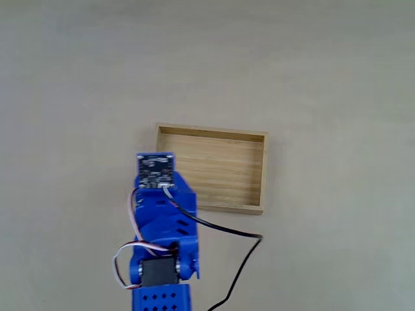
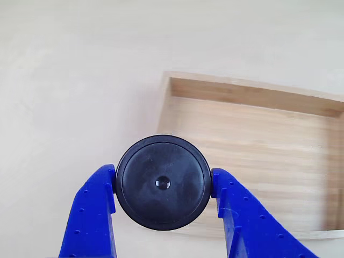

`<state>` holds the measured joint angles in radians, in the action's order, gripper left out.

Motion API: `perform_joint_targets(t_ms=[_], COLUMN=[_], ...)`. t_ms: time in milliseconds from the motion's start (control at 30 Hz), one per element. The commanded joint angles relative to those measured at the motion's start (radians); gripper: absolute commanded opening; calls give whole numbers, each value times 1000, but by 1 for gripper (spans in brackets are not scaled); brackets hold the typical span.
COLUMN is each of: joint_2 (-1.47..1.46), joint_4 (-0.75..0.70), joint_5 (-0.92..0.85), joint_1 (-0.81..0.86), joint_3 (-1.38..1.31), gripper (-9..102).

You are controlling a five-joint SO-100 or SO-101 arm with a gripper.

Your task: Place the black cylinder in the wooden box then return to rest.

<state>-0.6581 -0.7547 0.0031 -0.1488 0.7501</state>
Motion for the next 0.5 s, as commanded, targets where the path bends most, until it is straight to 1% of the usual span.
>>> perform_joint_targets(t_ms=[0, 167, 467], joint_2=[37, 150, 310], joint_4=[67, 77, 133], joint_5=[20, 37, 55], joint_1=[94, 167, 206], joint_3=[-78, -172, -267], gripper=[20, 20, 20])
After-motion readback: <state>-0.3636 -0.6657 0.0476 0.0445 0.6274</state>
